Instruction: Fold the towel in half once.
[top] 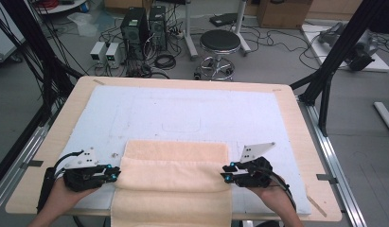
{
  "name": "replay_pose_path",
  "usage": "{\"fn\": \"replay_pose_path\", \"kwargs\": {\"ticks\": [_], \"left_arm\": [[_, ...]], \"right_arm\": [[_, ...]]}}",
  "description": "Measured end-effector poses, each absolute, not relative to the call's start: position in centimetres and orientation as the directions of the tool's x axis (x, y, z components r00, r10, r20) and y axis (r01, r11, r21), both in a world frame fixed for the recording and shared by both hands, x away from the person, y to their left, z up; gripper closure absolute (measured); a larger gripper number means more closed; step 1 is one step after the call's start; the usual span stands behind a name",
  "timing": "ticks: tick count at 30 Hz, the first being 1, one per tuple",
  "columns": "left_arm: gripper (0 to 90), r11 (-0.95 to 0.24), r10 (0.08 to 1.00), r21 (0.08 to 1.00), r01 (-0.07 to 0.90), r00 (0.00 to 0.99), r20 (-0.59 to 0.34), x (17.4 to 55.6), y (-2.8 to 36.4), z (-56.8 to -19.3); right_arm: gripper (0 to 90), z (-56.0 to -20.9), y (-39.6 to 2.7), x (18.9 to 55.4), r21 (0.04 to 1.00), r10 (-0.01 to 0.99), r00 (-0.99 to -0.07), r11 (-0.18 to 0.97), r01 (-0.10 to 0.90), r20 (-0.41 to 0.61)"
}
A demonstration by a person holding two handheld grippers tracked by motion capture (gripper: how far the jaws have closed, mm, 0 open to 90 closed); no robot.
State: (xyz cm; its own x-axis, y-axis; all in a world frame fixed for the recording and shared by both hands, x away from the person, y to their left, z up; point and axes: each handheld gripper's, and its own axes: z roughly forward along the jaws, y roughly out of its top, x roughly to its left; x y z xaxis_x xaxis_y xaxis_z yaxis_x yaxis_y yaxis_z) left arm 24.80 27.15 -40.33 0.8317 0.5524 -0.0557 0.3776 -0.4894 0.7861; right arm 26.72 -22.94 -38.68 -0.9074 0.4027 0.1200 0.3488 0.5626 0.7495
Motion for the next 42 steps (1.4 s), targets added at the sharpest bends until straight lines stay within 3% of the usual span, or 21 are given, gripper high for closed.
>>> {"fn": "replay_pose_path", "kwargs": {"ticks": [14,17,20,27,30,36,38,42], "left_arm": [[58.7,-0.424,0.668,0.803,0.418,0.743,-0.034,32.6,25.6,-40.8],[57.6,-0.441,0.676,0.790,0.427,0.737,-0.021,34.2,24.8,-41.5],[51.6,-0.432,0.688,0.771,0.468,0.723,-0.053,35.5,24.7,-42.2],[49.5,-0.414,0.702,0.742,0.527,0.704,-0.109,36.9,25.0,-43.5],[52.8,-0.423,0.698,0.728,0.539,0.706,-0.118,36.9,24.8,-43.8],[69.5,-0.438,0.688,0.727,0.529,0.717,-0.107,36.6,24.4,-43.6],[75.6,-0.453,0.679,0.725,0.518,0.728,-0.096,36.5,24.4,-43.5],[84.7,-0.454,0.683,0.728,0.513,0.726,-0.086,36.4,24.3,-43.4]], "right_arm": [[52.1,-40.0,-22.8,34.0,0.730,0.529,-0.848,0.571,0.377,0.024],[50.5,-40.9,-22.9,35.3,0.723,0.547,-0.835,0.557,0.409,0.051],[47.3,-41.8,-23.1,36.3,0.719,0.563,-0.825,0.549,0.426,0.059],[45.0,-43.4,-22.9,37.8,0.699,0.554,-0.827,0.553,0.453,0.098],[47.9,-43.7,-22.7,37.9,0.686,0.554,-0.824,0.555,0.470,0.117],[66.5,-43.7,-22.9,38.0,0.678,0.535,-0.828,0.546,0.492,0.169],[76.9,-43.6,-22.9,37.9,0.670,0.530,-0.828,0.550,0.498,0.181],[84.2,-43.3,-22.8,37.8,0.667,0.518,-0.838,0.566,0.485,0.170]]}}
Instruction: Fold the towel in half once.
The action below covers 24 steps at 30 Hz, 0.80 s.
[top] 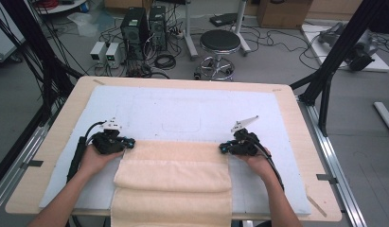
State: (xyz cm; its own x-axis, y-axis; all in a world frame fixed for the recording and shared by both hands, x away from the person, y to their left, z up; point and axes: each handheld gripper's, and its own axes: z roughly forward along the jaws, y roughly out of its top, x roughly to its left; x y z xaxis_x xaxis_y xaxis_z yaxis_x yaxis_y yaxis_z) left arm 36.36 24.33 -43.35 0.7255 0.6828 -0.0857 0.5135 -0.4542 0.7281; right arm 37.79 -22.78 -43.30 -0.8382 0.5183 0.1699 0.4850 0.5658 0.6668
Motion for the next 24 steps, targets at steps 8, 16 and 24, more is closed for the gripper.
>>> {"fn": "replay_pose_path", "kwargs": {"ticks": [8,16,24], "left_arm": [[86.5,-0.436,0.741,0.744,0.507,0.671,-0.023,38.1,23.4,-42.7],[86.5,-0.369,0.817,0.767,0.524,0.577,-0.001,43.0,22.1,-41.1],[85.6,-0.368,0.823,0.773,0.518,0.568,0.011,46.0,21.1,-40.4]], "right_arm": [[86.4,-42.5,-22.9,39.1,0.653,0.563,-0.813,0.560,0.510,0.152],[86.5,-39.4,-22.9,43.5,0.687,0.636,-0.768,0.527,0.500,0.071],[83.4,-38.9,-23.0,47.3,0.667,0.699,-0.712,0.498,0.554,0.069]]}}
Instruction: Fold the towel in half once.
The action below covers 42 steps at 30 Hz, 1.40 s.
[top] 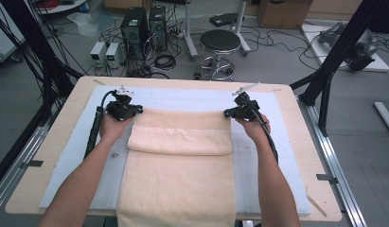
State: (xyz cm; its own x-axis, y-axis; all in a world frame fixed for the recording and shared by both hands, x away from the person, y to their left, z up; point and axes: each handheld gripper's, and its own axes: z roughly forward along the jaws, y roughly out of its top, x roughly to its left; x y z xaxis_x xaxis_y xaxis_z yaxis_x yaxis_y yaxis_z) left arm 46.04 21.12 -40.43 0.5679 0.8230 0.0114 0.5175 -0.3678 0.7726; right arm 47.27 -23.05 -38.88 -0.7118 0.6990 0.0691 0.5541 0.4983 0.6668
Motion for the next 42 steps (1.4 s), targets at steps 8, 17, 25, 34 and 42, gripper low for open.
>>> {"fn": "replay_pose_path", "kwargs": {"ticks": [8,17,25,34,42], "left_arm": [[61.2,-0.362,0.824,0.737,0.571,0.565,-0.033,45.6,22.4,-42.2],[54.8,-0.353,0.762,0.752,0.557,0.637,-0.114,43.1,23.1,-41.5],[56.9,-0.394,0.727,0.750,0.531,0.679,-0.099,41.7,23.4,-41.7],[62.8,-0.437,0.715,0.723,0.535,0.694,-0.082,41.1,23.1,-42.8],[78.7,-0.463,0.696,0.718,0.520,0.715,-0.069,40.8,22.6,-42.6]], "right_arm": [[59.5,-40.5,-23.7,46.6,0.668,0.690,-0.716,0.484,0.565,0.105],[53.8,-40.7,-24.0,43.7,0.688,0.658,-0.746,0.496,0.530,0.100],[54.2,-41.3,-23.6,42.3,0.677,0.614,-0.783,0.534,0.507,0.101],[60.8,-42.6,-22.3,41.9,0.632,0.607,-0.793,0.592,0.500,0.059],[76.0,-42.3,-22.2,41.6,0.629,0.591,-0.804,0.601,0.493,0.065]]}}
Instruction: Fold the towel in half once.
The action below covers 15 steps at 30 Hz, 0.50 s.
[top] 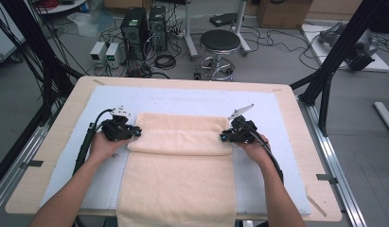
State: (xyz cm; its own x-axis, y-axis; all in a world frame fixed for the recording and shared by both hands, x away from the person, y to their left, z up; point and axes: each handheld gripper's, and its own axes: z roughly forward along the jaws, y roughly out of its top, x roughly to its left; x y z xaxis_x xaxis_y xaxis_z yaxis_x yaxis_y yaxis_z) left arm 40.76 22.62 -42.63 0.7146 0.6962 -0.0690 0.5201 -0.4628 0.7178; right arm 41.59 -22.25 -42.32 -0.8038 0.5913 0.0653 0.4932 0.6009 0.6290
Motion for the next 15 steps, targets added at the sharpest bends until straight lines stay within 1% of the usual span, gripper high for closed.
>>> {"fn": "replay_pose_path", "kwargs": {"ticks": [7,15], "left_arm": [[80.9,-0.419,0.696,0.746,0.518,0.711,-0.103,40.5,23.1,-41.8],[80.8,-0.400,0.677,0.778,0.485,0.728,-0.106,39.4,23.7,-40.6]], "right_arm": [[77.1,-41.6,-22.8,41.3,0.649,0.587,-0.805,0.581,0.491,0.084],[76.9,-40.4,-23.2,40.3,0.684,0.571,-0.816,0.562,0.465,0.086]]}}
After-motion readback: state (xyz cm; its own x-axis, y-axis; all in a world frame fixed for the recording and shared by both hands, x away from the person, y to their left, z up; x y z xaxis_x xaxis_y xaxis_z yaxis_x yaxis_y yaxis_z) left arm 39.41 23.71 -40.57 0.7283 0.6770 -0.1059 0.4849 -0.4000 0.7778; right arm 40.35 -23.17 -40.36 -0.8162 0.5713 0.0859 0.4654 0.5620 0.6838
